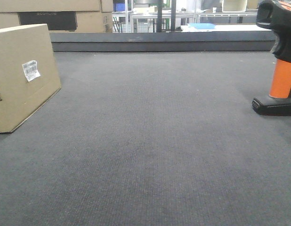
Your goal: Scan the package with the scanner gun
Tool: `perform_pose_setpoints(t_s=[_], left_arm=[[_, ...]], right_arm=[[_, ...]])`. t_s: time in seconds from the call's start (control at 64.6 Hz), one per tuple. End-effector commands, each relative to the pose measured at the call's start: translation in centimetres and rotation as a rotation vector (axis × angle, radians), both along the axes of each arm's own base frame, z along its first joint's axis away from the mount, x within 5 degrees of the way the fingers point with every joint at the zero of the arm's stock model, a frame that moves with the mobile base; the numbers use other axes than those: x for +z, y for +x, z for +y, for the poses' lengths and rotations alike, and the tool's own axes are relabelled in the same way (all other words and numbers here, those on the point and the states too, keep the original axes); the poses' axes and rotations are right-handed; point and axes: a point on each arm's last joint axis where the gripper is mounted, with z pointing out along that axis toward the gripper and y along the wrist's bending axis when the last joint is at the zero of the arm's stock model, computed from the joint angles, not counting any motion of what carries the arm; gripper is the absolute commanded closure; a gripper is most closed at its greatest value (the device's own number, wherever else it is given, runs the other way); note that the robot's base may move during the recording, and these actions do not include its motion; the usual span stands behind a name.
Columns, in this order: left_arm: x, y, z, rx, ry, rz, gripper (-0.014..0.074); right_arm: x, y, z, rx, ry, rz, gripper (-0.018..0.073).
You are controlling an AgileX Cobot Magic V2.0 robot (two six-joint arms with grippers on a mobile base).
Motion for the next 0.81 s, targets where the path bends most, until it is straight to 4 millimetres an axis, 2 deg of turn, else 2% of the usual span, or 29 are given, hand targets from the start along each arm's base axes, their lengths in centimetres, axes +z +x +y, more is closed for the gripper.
perform_pose_setpoints(t_s=[0.0, 0.48, 0.635, 0.79], left_arm=[[0.3, -0.1, 0.0, 0.001, 0.0, -0.032, 0.0708], [0.3, -0.1, 0.0, 0.001, 0.0, -0.032, 0.0708], [0.3, -0.1, 0.0, 0.001, 0.0, -0.032, 0.0708], [0.3, -0.1, 0.0, 0.001, 0.0, -0.032, 0.0708]], right_arm=[[0.1, 0.0, 0.0, -0.003, 0.002, -0.019, 0.0721], [0.2, 0.0, 0.0, 0.003, -0.002, -0.028, 0.0721], [0.3, -0.9, 0.1, 0.023, -0.034, -0.067, 0.0721], [-1.7, -2.1, -0.3, -0.053, 0.013, -0.101, 0.0721]])
